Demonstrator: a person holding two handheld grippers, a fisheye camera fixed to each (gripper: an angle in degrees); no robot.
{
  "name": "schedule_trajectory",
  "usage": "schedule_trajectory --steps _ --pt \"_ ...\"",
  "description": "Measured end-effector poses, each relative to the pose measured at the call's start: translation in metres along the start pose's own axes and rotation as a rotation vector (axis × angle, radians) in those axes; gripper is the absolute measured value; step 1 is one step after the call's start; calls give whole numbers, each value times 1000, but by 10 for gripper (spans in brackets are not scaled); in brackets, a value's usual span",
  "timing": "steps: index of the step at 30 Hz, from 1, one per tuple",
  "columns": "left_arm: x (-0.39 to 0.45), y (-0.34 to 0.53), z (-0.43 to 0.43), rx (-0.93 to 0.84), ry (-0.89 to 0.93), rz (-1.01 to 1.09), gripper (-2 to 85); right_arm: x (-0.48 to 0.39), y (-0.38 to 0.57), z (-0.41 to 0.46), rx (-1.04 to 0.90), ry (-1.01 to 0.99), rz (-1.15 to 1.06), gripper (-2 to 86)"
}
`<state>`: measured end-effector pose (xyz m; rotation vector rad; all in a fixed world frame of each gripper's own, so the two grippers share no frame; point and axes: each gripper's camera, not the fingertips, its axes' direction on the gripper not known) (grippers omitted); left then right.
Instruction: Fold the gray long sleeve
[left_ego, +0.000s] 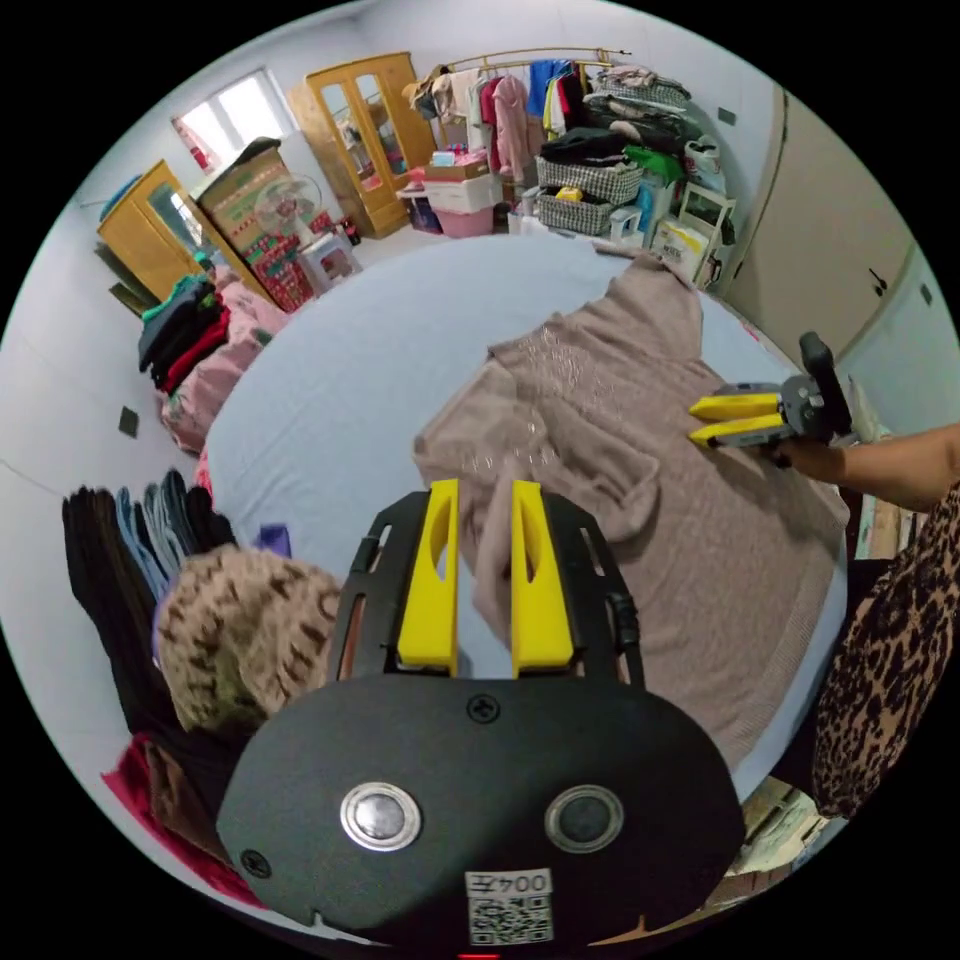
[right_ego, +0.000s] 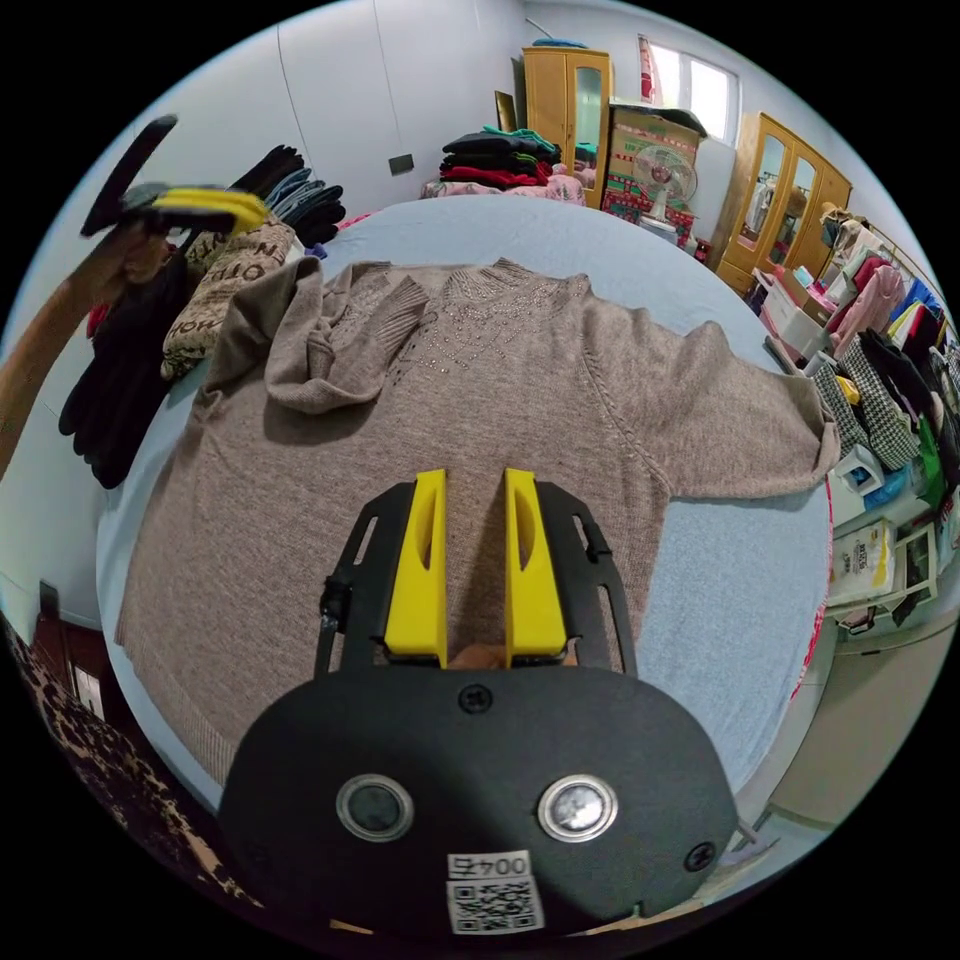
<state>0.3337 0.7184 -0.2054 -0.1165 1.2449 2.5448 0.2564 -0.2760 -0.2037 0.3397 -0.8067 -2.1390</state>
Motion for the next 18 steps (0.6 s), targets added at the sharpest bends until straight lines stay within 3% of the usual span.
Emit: schedule_trajectory --steps 4,9,11,15,18 --pt "7 -92 34 -98 185 -2 115 0 0 1 0 4 -1 91" --pt "71 -136 114 -308 214 38 116 3 0 1 0 1 4 89" --pt "103 -136 136 -373 165 100 77 4 0 2 0 -1 7 88" --pt "104 -134 81 -232 1 61 37 7 0 2 1 -10 12 86" --pt "76 -122 -5 -97 -82 -27 27 9 0 2 2 -13 16 86"
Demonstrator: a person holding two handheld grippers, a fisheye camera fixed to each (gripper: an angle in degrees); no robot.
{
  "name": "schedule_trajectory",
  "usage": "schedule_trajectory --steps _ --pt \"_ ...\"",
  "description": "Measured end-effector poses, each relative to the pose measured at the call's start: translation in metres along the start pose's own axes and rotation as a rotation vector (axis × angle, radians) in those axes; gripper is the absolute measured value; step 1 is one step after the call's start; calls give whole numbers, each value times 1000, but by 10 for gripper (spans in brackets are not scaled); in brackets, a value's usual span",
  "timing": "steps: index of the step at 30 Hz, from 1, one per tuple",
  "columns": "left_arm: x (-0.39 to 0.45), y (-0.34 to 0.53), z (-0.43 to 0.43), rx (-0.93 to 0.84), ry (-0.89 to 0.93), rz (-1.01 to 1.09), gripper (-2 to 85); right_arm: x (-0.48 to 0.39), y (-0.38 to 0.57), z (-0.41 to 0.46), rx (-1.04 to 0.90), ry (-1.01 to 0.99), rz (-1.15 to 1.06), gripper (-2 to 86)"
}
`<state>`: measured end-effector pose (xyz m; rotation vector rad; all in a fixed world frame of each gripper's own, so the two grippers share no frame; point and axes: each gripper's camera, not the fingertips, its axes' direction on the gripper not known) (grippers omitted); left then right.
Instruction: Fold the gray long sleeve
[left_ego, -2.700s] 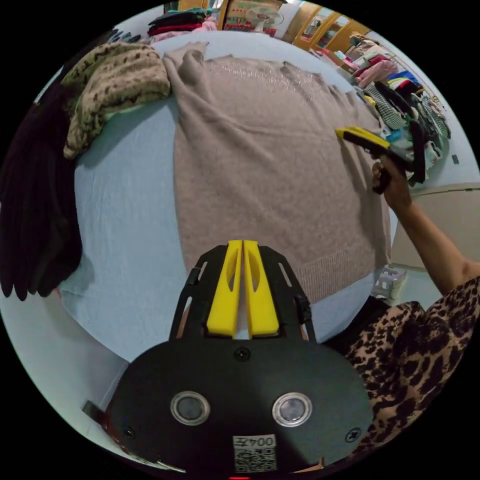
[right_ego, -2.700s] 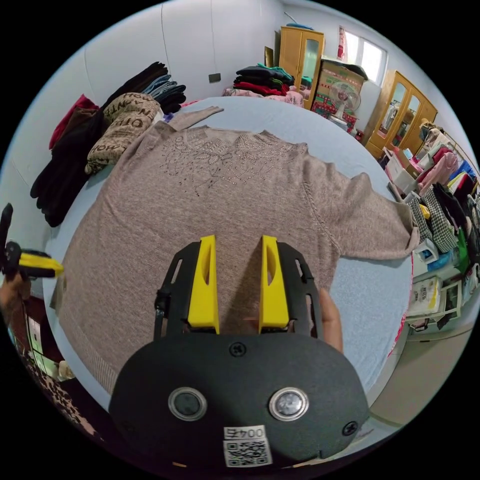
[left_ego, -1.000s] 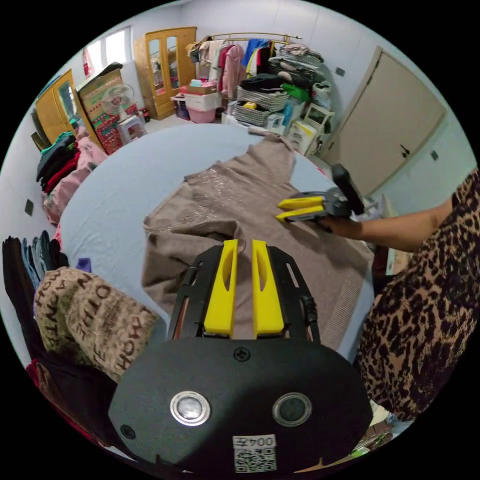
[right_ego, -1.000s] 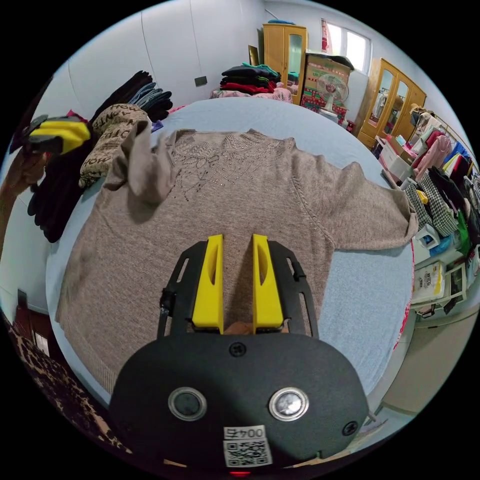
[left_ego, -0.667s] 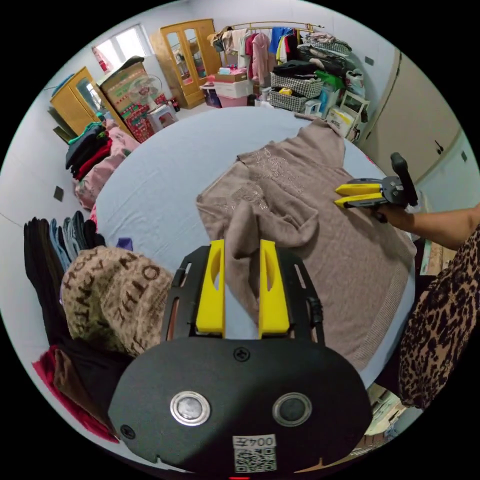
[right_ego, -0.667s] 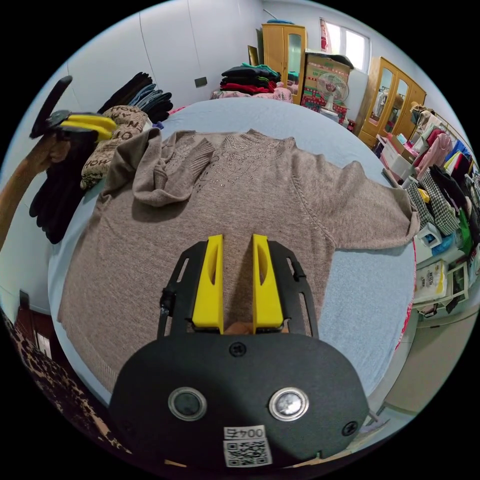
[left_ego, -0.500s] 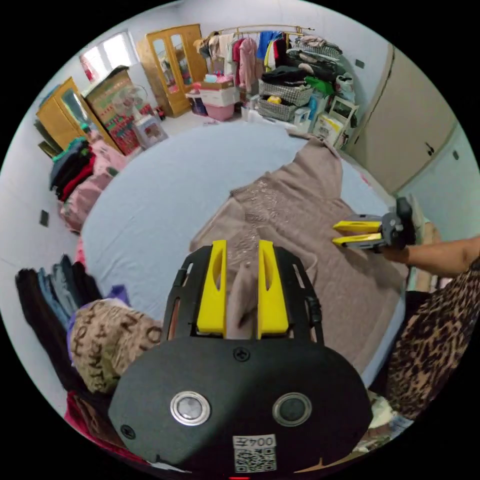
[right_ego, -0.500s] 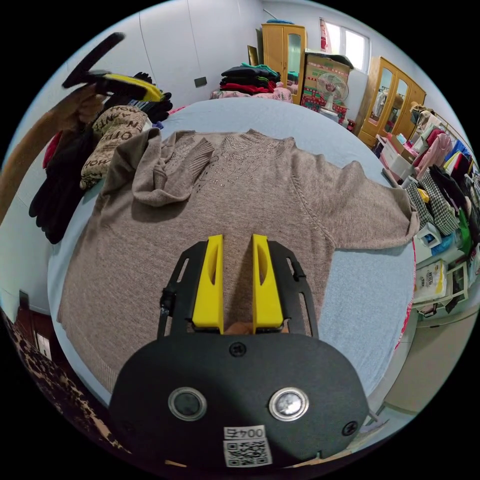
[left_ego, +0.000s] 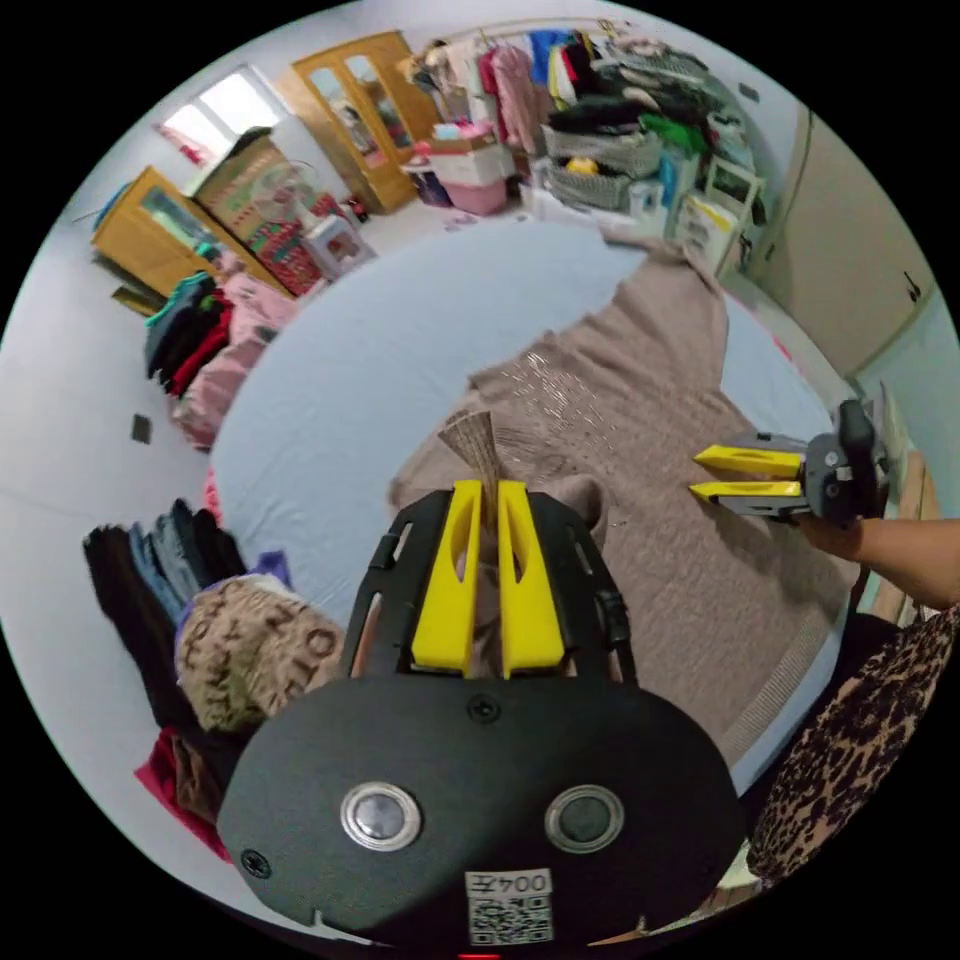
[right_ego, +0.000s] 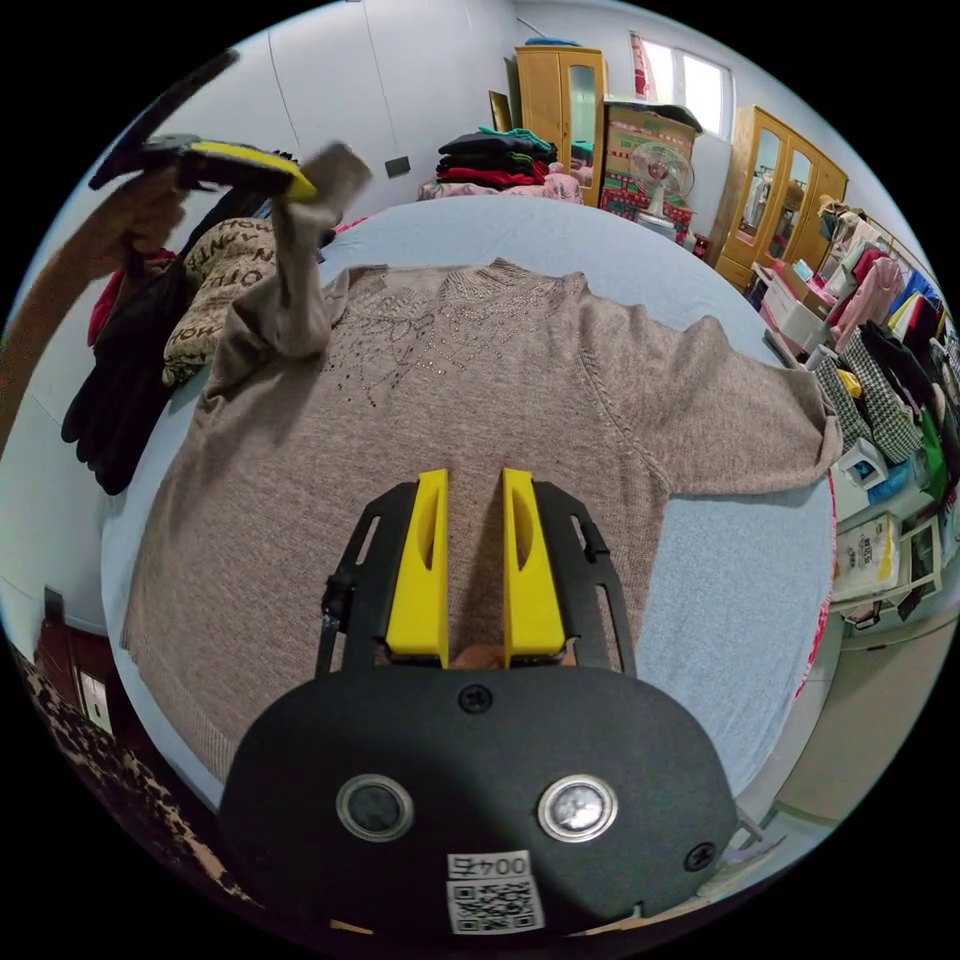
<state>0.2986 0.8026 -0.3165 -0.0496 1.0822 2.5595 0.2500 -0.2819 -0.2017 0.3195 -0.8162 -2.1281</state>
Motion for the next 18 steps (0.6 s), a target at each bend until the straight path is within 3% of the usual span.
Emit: schedule_trajectory --steps 5,9,14,18 --pt "-89 61 -138 145 -119 -255 22 4 0 0 1 -10 5 85" --pt "-127 104 -193 124 -314 -370 21 6 1 0 1 -12 7 85" --pt "-151 150 -199 -116 -661 -405 19 8 1 0 1 -14 9 85" --pt "-174 171 -173 -250 -698 -441 19 10 1 0 1 -13 8 84"
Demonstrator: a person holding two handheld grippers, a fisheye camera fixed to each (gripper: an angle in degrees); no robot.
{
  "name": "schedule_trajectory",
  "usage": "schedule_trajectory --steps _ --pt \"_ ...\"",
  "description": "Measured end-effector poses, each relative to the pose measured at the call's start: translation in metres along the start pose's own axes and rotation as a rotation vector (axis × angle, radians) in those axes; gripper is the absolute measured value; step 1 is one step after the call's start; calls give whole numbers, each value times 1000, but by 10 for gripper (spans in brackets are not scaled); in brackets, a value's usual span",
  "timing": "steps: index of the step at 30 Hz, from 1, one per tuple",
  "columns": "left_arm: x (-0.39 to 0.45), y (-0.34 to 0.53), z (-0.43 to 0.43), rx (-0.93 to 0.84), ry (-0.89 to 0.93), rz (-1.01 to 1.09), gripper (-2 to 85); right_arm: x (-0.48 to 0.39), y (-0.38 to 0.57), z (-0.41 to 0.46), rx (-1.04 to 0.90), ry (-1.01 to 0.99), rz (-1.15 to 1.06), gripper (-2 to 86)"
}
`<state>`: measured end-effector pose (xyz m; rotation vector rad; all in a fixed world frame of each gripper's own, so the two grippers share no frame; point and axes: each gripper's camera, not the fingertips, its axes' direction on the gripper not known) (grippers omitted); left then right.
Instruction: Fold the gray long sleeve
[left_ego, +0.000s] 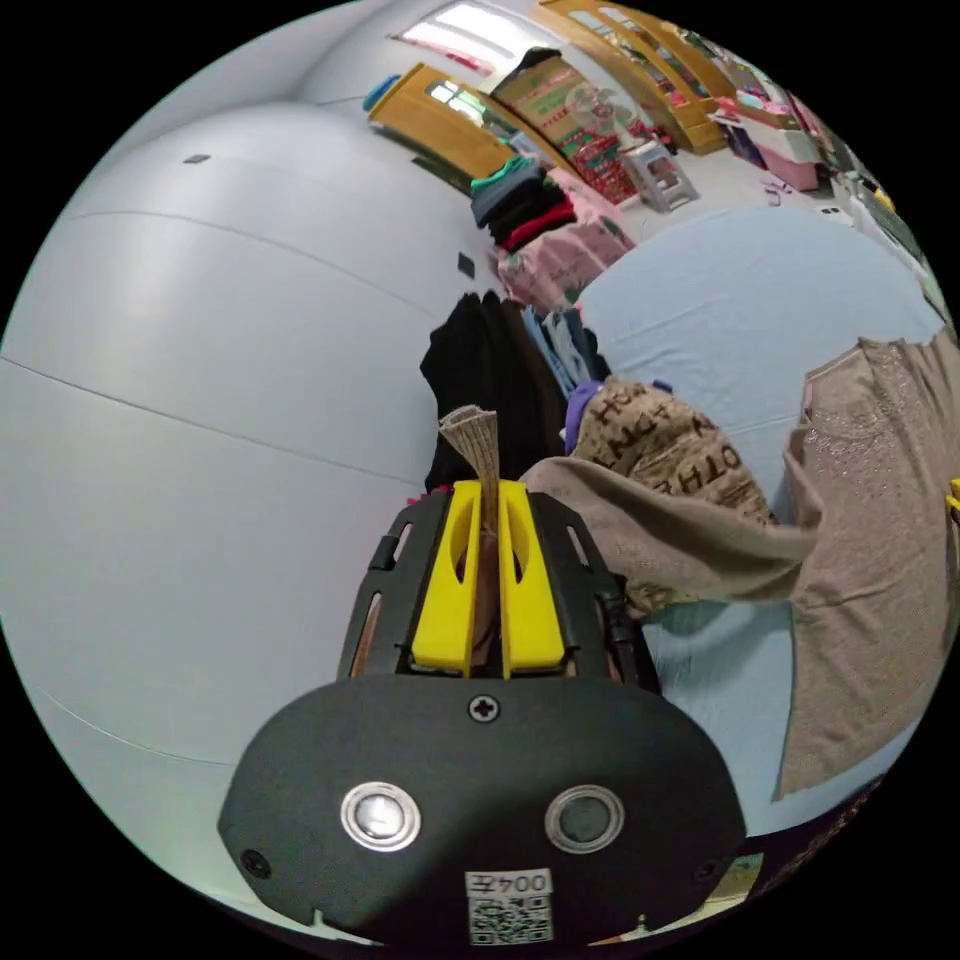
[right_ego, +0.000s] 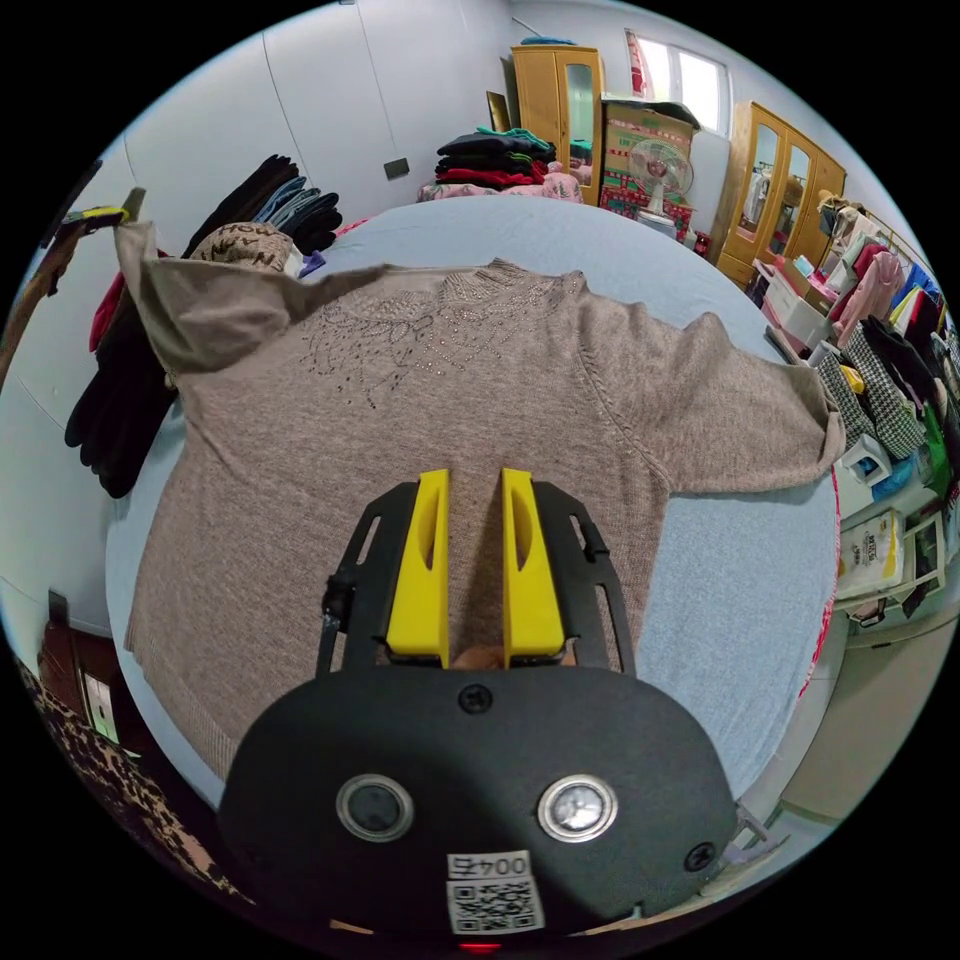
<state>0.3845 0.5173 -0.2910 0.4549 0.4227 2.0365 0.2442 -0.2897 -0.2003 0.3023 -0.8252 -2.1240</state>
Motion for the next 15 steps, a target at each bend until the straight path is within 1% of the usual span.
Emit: schedule_trajectory --steps 2,6,8,11,13,15 --pt "-7 0 30 -83 10 -18 20 1 0 0 0 -1 0 82" --pt "-19 3 62 -177 -33 -24 21 3 0 0 0 0 2 77" --pt "-22 7 85 -247 -76 1 22 3 0 0 0 3 5 72" --pt "-16 23 125 -360 -85 46 27 5 0 0 0 3 8 68" --pt "-13 38 142 -378 -63 43 31 5 0 0 0 5 7 68" --pt "-10 52 150 -355 -48 41 37 5 0 0 0 5 7 69"
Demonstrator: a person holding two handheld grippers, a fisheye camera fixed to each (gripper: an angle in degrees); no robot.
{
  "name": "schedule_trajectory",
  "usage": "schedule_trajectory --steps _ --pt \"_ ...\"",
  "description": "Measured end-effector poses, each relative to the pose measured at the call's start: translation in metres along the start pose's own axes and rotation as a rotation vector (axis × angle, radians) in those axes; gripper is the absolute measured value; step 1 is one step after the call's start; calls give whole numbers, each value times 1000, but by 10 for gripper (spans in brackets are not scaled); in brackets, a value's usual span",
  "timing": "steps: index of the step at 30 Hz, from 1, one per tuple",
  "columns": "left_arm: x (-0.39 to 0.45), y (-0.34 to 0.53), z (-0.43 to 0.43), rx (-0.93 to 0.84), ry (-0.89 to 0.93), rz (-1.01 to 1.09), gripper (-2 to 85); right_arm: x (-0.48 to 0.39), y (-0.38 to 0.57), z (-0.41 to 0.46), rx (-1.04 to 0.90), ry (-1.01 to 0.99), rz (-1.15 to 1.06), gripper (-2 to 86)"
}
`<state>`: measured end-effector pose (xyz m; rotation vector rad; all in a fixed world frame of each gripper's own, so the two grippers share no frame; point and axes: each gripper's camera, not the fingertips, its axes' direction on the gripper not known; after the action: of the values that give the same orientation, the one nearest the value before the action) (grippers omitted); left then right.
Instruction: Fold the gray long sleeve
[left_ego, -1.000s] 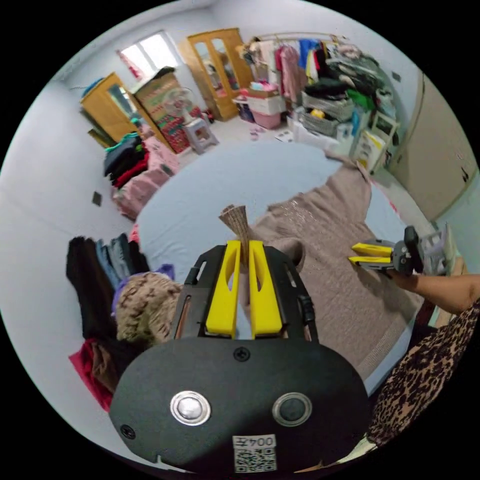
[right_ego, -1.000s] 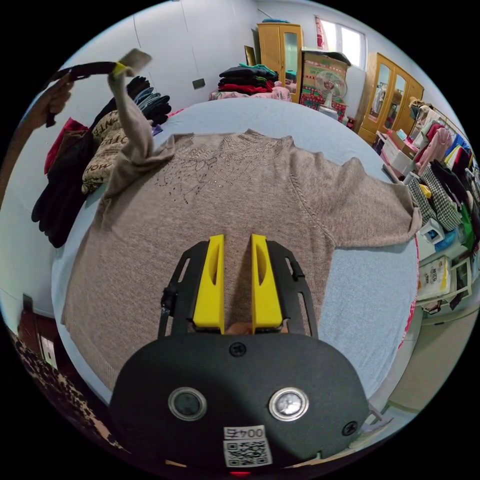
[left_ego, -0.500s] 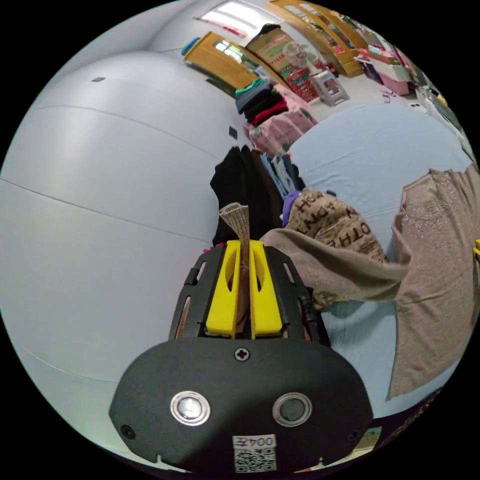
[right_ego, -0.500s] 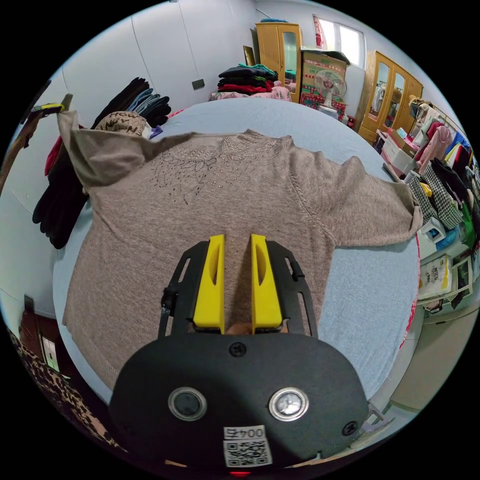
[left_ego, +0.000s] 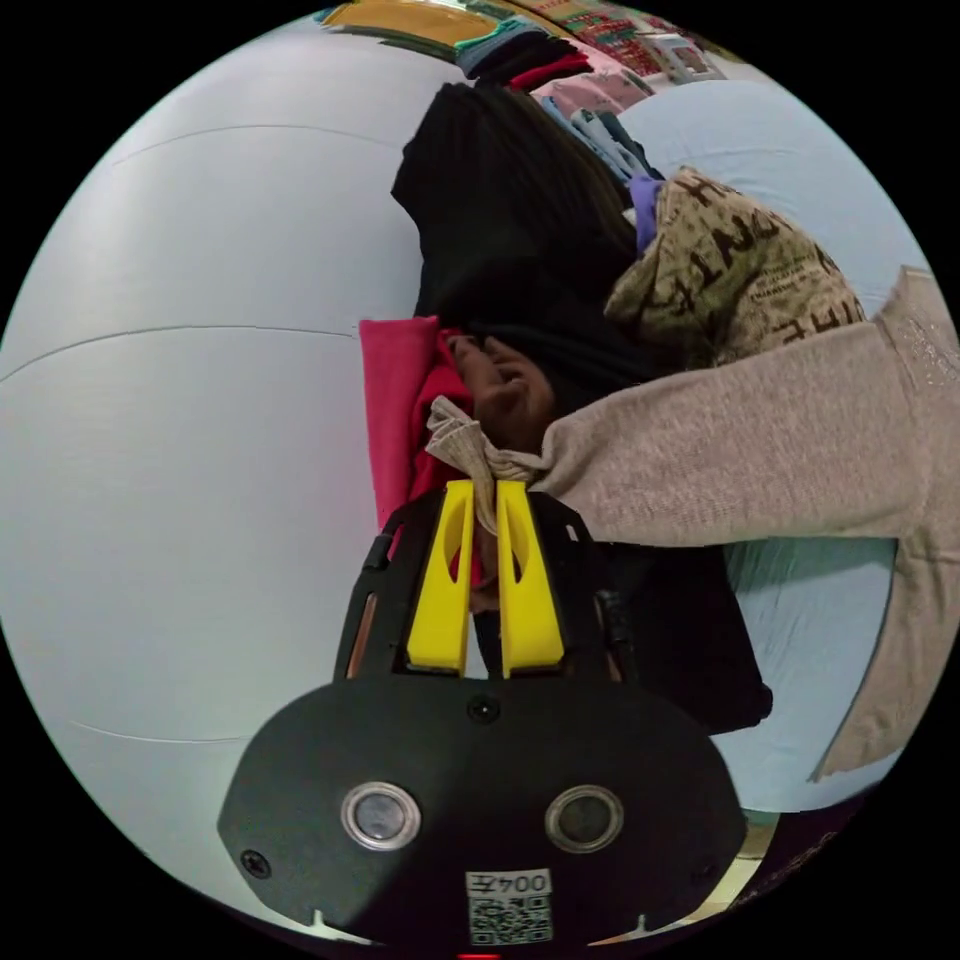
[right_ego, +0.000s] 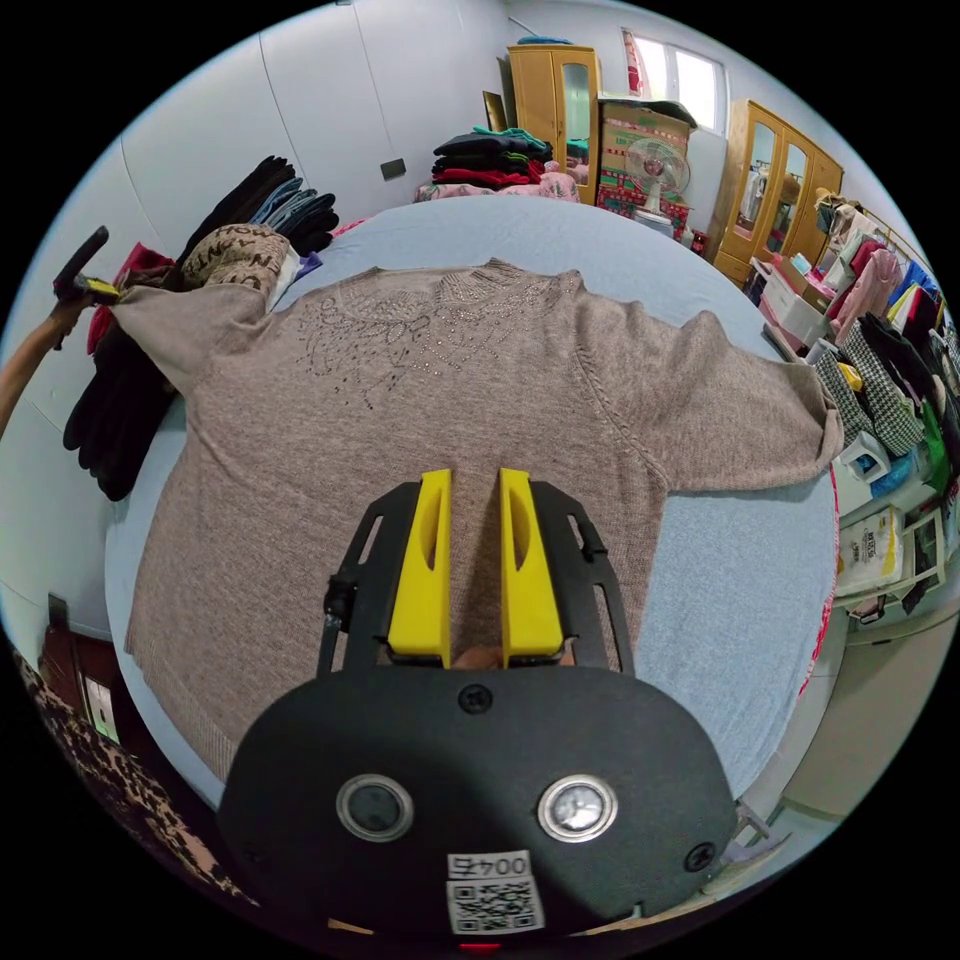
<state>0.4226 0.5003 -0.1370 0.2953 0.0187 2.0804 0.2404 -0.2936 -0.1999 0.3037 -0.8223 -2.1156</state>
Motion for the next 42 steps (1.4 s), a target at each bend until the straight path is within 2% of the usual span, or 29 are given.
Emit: schedule_trajectory --steps 3,6,8,10,12,14,15,17,19,21,23,26,30,34,37,39,42 --pt "5 18 8 96 -50 50 54 1 0 0 0 0 0 70" --pt "-8 33 12 142 -53 117 114 1 0 0 0 2 0 69" --pt "-44 45 14 172 37 84 175 2 0 0 0 2 0 69" --pt "-83 57 15 196 128 -15 185 2 0 0 0 1 1 69" --pt "-125 73 12 247 228 -170 179 3 0 0 0 -1 2 71" --pt "-152 98 -14 419 359 -313 145 4 0 0 0 1 5 72" --pt "-150 105 -23 487 396 -333 134 4 0 0 0 1 5 73" --pt "-104 115 -55 722 595 -301 104 4 0 1 0 5 4 73" --pt "-39 103 -66 764 721 -177 95 3 0 1 0 8 4 74" --pt "38 90 -64 759 867 -73 87 4 0 1 0 8 3 74" --pt "131 72 -45 649 985 12 84 4 0 1 0 6 4 74" --pt "194 58 -6 526 927 37 85 5 0 1 0 4 6 74" --pt "201 48 60 379 852 -44 78 5 0 1 0 4 6 75" --pt "173 57 106 388 1039 -164 67 6 1 1 0 2 8 75" --pt "156 68 98 412 1080 -147 78 5 1 2 0 4 7 74" --pt "145 86 84 467 1066 -104 80 6 1 2 0 4 8 74" --pt "146 132 78 443 1021 -77 77 6 1 2 0 3 8 74"
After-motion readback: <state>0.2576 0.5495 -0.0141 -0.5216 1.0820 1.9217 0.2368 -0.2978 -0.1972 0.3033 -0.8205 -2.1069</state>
